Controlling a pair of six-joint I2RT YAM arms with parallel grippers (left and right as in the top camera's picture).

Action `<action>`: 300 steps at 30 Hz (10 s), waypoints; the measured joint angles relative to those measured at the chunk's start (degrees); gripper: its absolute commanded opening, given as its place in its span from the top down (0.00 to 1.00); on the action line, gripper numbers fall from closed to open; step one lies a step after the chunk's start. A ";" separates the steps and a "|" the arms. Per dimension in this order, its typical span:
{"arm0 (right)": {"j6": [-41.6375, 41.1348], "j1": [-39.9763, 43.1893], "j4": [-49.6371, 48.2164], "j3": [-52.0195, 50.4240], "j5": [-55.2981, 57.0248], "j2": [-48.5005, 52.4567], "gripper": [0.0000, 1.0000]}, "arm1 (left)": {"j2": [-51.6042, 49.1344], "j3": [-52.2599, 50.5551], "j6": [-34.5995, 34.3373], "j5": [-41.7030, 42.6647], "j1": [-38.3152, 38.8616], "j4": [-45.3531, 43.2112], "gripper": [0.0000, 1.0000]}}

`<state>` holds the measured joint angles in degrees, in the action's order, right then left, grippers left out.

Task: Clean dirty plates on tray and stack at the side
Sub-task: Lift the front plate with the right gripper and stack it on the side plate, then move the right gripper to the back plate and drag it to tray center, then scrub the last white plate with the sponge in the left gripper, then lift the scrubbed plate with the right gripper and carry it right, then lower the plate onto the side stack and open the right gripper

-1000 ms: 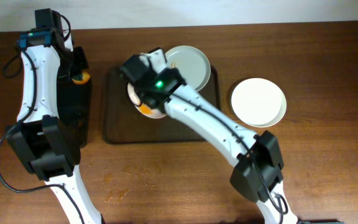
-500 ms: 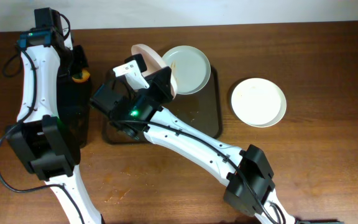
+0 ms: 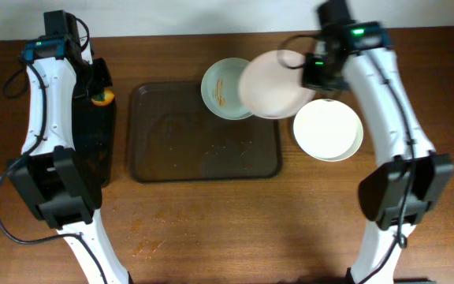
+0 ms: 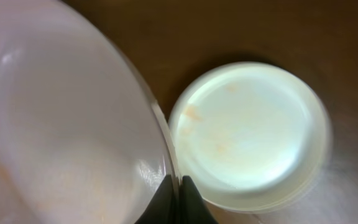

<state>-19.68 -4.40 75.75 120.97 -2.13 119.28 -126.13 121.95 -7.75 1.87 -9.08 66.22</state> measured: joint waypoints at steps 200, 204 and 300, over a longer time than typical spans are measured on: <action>-20.48 -24.55 -33.55 -8.26 -7.39 19.43 0.96 | -5.66 -18.01 -0.92 -6.45 18.05 -9.35 0.99; -20.15 -24.52 -31.41 -7.96 -8.90 19.45 0.96 | -5.66 -17.88 2.80 -4.81 17.53 -9.86 0.99; -2.14 -0.48 -14.32 -16.50 -5.95 -7.17 0.14 | -4.24 -3.61 -0.74 -6.69 -4.09 11.47 0.99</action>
<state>-21.82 -4.89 61.43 104.47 -8.08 112.12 -130.37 118.34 -8.49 -4.82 -13.17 77.69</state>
